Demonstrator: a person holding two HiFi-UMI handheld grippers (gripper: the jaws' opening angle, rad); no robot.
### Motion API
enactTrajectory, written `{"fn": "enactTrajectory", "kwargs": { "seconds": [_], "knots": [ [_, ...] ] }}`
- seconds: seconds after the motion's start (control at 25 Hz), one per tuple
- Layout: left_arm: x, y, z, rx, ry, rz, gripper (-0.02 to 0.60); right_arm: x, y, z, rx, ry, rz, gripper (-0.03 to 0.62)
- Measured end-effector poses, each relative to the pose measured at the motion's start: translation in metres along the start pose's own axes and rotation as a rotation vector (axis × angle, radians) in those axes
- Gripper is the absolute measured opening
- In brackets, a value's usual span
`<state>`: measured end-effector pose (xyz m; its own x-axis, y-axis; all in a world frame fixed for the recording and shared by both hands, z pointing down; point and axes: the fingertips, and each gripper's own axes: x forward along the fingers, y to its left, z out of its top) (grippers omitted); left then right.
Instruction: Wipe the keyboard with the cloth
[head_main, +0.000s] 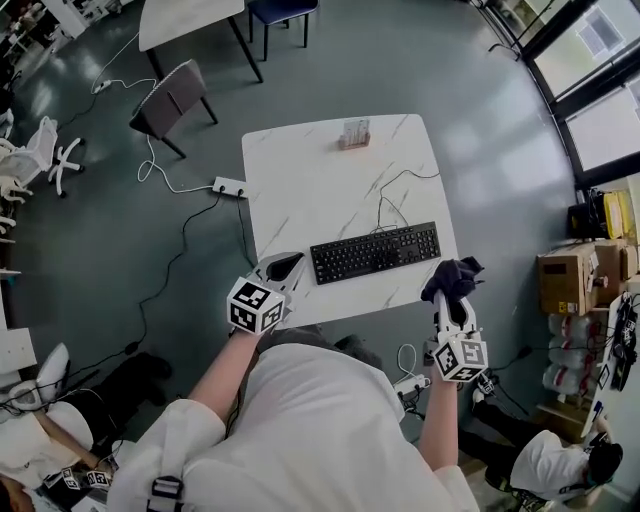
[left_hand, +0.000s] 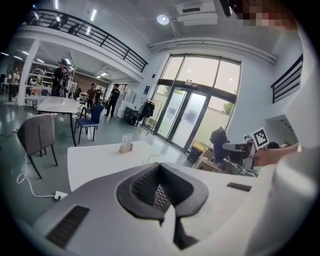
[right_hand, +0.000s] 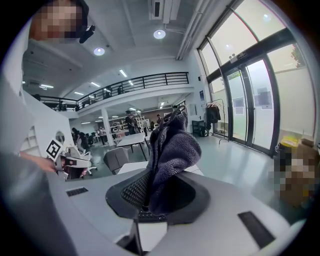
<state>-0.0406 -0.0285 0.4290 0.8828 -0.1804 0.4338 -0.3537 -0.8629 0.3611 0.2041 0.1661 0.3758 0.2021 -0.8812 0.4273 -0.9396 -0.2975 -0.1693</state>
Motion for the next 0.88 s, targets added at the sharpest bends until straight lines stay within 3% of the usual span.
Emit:
{"fn": "enactTrajectory", "kwargs": {
  "seconds": [0.52, 0.64, 0.88],
  "knots": [
    [0.008, -0.001, -0.003, -0.048, -0.002, 0.033, 0.006, 0.020, -0.021, 0.003, -0.007, 0.029, 0.017, 0.098],
    [0.015, -0.001, -0.002, -0.050, -0.013, 0.067, 0.006, 0.034, -0.037, 0.004, 0.003, 0.030, 0.042, 0.097],
    [0.029, -0.003, -0.018, -0.129, -0.012, 0.188, 0.006, 0.074, -0.075, -0.003, 0.048, 0.102, 0.119, 0.097]
  ]
}}
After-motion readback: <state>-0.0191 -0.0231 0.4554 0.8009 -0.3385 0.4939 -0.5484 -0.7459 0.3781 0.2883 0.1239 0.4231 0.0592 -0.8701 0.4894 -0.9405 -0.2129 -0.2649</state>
